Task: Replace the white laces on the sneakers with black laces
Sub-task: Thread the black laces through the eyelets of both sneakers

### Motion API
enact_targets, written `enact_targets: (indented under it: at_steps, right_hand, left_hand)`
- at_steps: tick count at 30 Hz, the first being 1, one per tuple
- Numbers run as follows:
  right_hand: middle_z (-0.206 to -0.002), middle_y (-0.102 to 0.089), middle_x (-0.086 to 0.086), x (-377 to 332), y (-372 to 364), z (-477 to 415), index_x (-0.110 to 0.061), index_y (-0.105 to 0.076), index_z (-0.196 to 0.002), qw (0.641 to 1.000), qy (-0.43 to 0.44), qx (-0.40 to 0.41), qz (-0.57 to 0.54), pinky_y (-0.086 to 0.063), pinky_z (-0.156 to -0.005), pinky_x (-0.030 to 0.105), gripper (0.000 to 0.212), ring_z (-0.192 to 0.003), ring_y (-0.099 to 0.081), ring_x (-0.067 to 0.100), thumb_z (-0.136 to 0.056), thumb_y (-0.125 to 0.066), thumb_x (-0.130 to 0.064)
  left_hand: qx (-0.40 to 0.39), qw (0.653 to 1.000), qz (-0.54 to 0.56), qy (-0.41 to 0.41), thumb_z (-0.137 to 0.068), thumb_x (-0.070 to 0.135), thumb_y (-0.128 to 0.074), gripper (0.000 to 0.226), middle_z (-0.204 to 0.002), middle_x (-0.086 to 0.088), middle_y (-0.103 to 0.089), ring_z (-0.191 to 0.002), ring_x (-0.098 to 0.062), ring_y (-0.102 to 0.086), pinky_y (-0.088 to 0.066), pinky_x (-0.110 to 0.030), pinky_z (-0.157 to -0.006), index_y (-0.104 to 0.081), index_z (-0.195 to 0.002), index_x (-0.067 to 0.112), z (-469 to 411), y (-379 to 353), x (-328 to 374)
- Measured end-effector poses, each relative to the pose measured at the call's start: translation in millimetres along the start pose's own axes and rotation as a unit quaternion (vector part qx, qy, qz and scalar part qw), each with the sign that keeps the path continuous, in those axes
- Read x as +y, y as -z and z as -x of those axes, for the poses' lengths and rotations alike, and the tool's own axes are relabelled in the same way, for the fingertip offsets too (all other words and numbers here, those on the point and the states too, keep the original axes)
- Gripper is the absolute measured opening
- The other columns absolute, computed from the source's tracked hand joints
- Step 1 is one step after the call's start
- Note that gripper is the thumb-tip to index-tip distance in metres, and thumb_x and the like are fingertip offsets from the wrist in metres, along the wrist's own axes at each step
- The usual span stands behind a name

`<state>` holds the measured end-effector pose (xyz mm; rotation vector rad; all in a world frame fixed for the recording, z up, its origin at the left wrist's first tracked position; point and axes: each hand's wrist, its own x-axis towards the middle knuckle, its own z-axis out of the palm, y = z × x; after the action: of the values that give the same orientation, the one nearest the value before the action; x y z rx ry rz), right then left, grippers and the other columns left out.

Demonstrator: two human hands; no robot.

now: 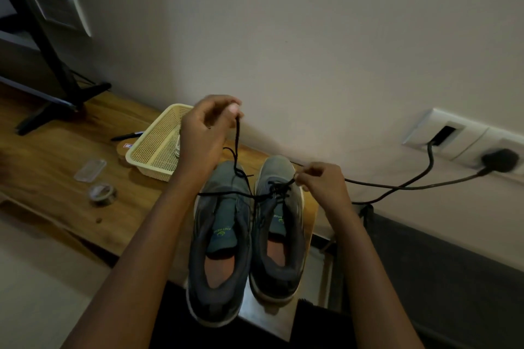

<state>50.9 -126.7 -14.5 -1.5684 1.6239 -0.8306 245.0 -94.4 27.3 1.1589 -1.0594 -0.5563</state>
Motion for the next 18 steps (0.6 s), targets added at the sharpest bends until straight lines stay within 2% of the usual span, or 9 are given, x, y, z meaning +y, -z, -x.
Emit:
enact_targets:
  at_steps: [3, 4, 6, 8, 10, 12, 15, 18]
  right_hand:
    - [-0.081, -0.069, 0.01, 9, 5, 10, -0.006, -0.071, -0.08, 0.992, -0.011, -0.079, 0.103, -0.054, -0.075, 0.036, 0.007, -0.076, -0.062, 0.019, -0.083, -0.065, -0.009]
    - [-0.084, -0.067, 0.006, 10, 5, 14, -0.009, -0.071, -0.085, 0.988, -0.005, -0.099, 0.122, -0.053, -0.069, 0.028, 0.006, -0.078, -0.061, 0.016, -0.083, -0.067, -0.013]
    - [-0.09, -0.063, -0.001, 8, 3, 22, -0.014, -0.067, -0.1, 0.98, 0.005, -0.13, 0.15, -0.041, -0.057, 0.013, 0.019, -0.081, -0.057, 0.01, -0.083, -0.07, -0.022]
    - [-0.099, -0.062, -0.002, 8, 1, 28, -0.016, -0.06, -0.114, 0.975, 0.016, -0.153, 0.161, -0.041, -0.059, 0.011, 0.036, -0.087, -0.057, 0.01, -0.08, -0.072, -0.02]
    - [-0.106, -0.064, 0.001, 9, 0, 32, -0.017, -0.056, -0.119, 0.973, 0.026, -0.149, 0.174, -0.051, -0.072, 0.023, 0.044, -0.094, -0.059, 0.014, -0.078, -0.072, -0.014]
    - [-0.105, -0.064, 0.002, 11, 0, 34, -0.018, -0.056, -0.118, 0.976, 0.027, -0.133, 0.168, -0.055, -0.08, 0.036, 0.042, -0.096, -0.061, 0.017, -0.079, -0.068, -0.007]
    - [-0.099, -0.064, 0.005, 15, 2, 34, -0.016, -0.056, -0.11, 0.984, 0.029, -0.113, 0.135, -0.055, -0.078, 0.043, 0.034, -0.092, -0.061, 0.021, -0.081, -0.061, -0.001]
    - [-0.095, -0.06, 0.006, 19, 4, 34, -0.014, -0.051, -0.109, 0.99, 0.002, -0.114, 0.085, -0.054, -0.078, 0.045, 0.033, -0.092, -0.06, 0.024, -0.082, -0.056, 0.004]
  left_hand:
    - [-0.127, 0.98, -0.149, 0.036, -0.09, 0.014, -0.062, 0.016, -0.089, 0.011, -0.065, -0.075, 0.006, -0.057, -0.045, -0.008, -0.069, -0.068, -0.102, 0.024, 17, -16, -7]
    - [-0.177, 0.96, -0.212, 0.051, -0.091, 0.017, -0.062, 0.018, -0.093, 0.01, -0.065, -0.076, 0.004, -0.055, -0.044, -0.01, -0.068, -0.069, -0.106, 0.023, 26, -23, -13]
    - [-0.255, 0.919, -0.292, 0.068, -0.09, 0.019, -0.062, 0.022, -0.101, 0.007, -0.068, -0.079, -0.002, -0.057, -0.046, -0.018, -0.072, -0.069, -0.111, 0.021, 43, -34, -26]
    - [-0.295, 0.901, -0.307, 0.08, -0.089, 0.016, -0.064, 0.026, -0.102, 0.003, -0.07, -0.081, -0.006, -0.059, -0.051, -0.027, -0.081, -0.068, -0.113, 0.022, 54, -42, -33]
    - [-0.295, 0.895, -0.329, 0.067, -0.088, 0.014, -0.063, 0.03, -0.101, 0.0, -0.071, -0.087, -0.01, -0.063, -0.053, -0.033, -0.085, -0.067, -0.116, 0.021, 58, -47, -35]
    - [-0.272, 0.891, -0.362, 0.038, -0.088, 0.014, -0.062, 0.034, -0.101, 0.0, -0.071, -0.092, -0.013, -0.064, -0.052, -0.033, -0.087, -0.064, -0.121, 0.023, 61, -51, -37]
    - [-0.251, 0.873, -0.418, -0.003, -0.09, 0.018, -0.06, 0.039, -0.102, 0.0, -0.07, -0.096, -0.016, -0.063, -0.045, -0.032, -0.093, -0.057, -0.128, 0.024, 66, -57, -42]
    - [-0.24, 0.866, -0.437, -0.014, -0.09, 0.017, -0.058, 0.041, -0.104, 0.001, -0.069, -0.1, -0.015, -0.061, -0.036, -0.03, -0.097, -0.052, -0.131, 0.022, 72, -64, -48]
